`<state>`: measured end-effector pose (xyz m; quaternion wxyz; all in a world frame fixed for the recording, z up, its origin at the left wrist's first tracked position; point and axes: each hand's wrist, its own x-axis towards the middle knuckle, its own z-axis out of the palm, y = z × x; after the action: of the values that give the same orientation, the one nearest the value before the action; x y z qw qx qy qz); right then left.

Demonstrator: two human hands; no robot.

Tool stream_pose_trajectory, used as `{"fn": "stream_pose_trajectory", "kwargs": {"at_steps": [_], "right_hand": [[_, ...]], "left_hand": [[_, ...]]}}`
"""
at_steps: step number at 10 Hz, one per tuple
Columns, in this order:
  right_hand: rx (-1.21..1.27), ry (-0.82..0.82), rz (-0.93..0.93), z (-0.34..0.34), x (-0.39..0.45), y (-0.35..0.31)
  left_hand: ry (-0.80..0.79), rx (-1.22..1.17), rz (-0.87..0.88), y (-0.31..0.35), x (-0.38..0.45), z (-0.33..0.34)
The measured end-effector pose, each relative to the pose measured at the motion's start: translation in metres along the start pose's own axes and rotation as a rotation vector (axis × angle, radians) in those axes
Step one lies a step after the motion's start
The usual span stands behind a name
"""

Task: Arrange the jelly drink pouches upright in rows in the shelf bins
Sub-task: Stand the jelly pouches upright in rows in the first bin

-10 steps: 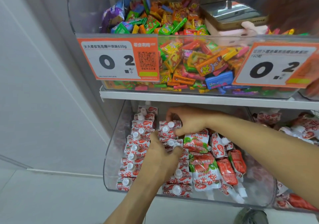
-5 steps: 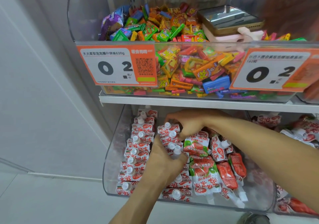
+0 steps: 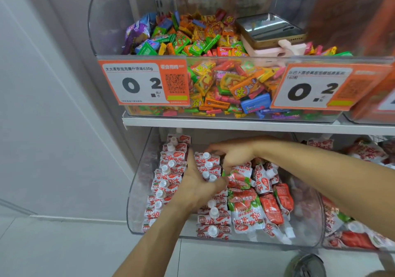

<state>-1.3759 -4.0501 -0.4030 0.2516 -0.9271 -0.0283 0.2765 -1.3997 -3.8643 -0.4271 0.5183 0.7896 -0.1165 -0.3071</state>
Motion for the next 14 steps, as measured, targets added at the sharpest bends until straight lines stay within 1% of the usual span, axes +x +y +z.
{"fn": "stream_pose_trajectory", "kwargs": {"at_steps": [1,2,3,4,5,6,7,8,9,10,11,12,13,14], "right_hand": [[-0.116,0.015,-0.004,0.000,-0.011,0.003],[-0.202,0.098,-0.036,0.010,-0.029,0.011],[-0.387,0.169,0.069,0.022,-0.048,0.023],[-0.445,0.241,0.122,0.030,-0.057,0.029],[-0.443,0.310,0.107,0.027,-0.056,0.025],[-0.449,0.404,0.052,0.025,-0.057,0.021],[-0.235,0.363,0.145,0.020,-0.063,0.019],[0.009,0.316,0.322,0.004,-0.064,0.019],[0.339,0.390,0.318,-0.003,-0.040,0.010],[0.293,0.538,0.274,0.004,0.000,-0.003],[0.102,0.518,0.197,0.014,0.030,-0.002],[0.047,0.432,0.115,0.016,0.042,0.001],[-0.015,0.294,0.058,0.005,0.042,0.004],[-0.055,0.268,-0.010,0.000,0.045,0.007]], "left_hand": [[0.025,0.032,-0.021,0.003,0.007,0.002],[0.032,0.101,-0.061,-0.001,0.017,0.002],[0.041,0.120,-0.055,-0.007,0.024,0.002],[0.034,0.156,-0.037,-0.006,0.022,0.003],[0.020,0.183,-0.015,-0.002,0.019,0.001],[0.021,0.185,-0.022,0.000,0.015,0.000],[0.028,0.187,-0.010,0.000,0.013,-0.001],[0.014,0.176,-0.004,-0.003,0.014,-0.002],[0.021,0.157,-0.003,-0.006,0.015,-0.002],[0.035,0.149,0.011,-0.007,0.015,0.001],[0.055,0.150,0.024,-0.007,0.015,0.002],[0.068,0.123,0.048,-0.009,0.016,0.001],[0.075,0.052,0.035,-0.016,0.021,0.002],[0.061,0.038,0.004,-0.017,0.025,0.002]]}}
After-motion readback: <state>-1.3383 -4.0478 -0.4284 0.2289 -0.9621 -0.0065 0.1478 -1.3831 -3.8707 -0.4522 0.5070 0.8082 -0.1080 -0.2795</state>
